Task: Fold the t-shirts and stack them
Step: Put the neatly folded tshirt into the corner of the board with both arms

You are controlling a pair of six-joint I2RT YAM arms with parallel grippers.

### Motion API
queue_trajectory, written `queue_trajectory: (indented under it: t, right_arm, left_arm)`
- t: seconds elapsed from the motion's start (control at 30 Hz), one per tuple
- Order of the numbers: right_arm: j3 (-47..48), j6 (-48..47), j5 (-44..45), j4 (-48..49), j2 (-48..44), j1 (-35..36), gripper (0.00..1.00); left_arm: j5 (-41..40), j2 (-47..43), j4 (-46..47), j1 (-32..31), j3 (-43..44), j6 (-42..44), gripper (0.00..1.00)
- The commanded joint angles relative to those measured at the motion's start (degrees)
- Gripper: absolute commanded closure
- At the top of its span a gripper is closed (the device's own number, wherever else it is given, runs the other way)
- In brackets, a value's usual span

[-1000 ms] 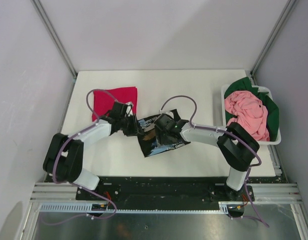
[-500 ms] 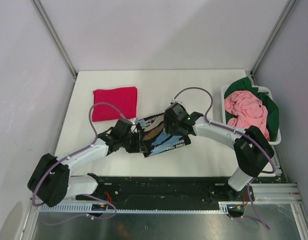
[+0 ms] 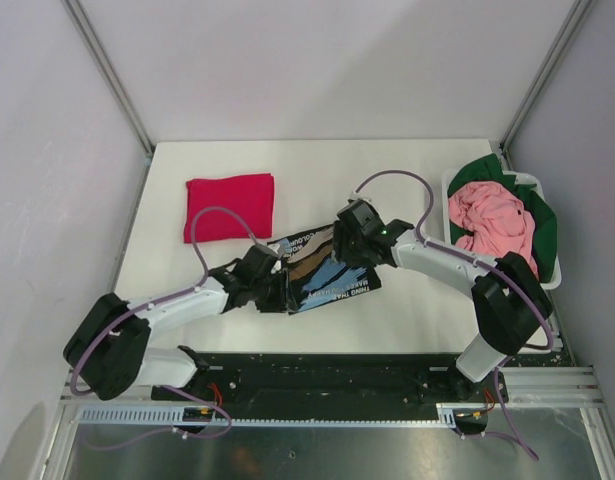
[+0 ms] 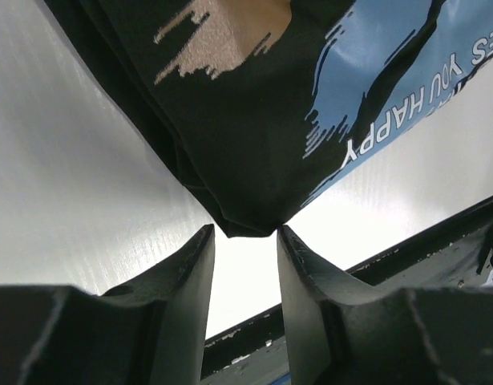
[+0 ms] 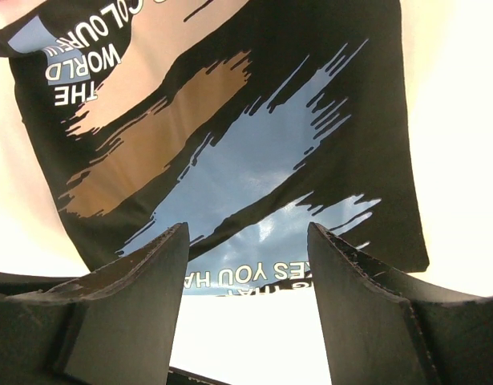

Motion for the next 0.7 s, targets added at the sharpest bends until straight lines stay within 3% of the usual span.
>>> queue_trajectory:
  t: [0.0, 0.17, 0.3, 0.37, 0.67]
  right_arm:
    - [0.9, -0.7, 0.1, -0.3, -2.5, -0.7, 0.34]
    - [0.4, -0.8, 0.6, -0.4, -2.4, -0.7, 0.34]
    - [-0.2, -1.0, 0.7, -0.2, -2.3, -1.2, 0.35]
    - [-0.4, -1.1, 0.5, 0.2, -2.1, -1.8, 0.35]
    - [-0.8, -2.8, -4.3, 6.5, 0.3, -8.8, 0.32]
  left_arm:
    - [-2.2, 1.3, 3.3, -0.7, 0.8, -2.0, 0.58]
    - [-2.6, 1.6, 4.8, -0.9, -0.2, -3.7, 0.67]
    - [-4.3, 0.2, 4.7, -0.9, -2.1, -5.6, 0.9]
    - [-5.0, -0.4, 3.9, -0.9, -2.8, -6.6, 0.98]
    - [-19.6, -3.5, -9.8, -0.2, -0.8, -11.7, 1.0]
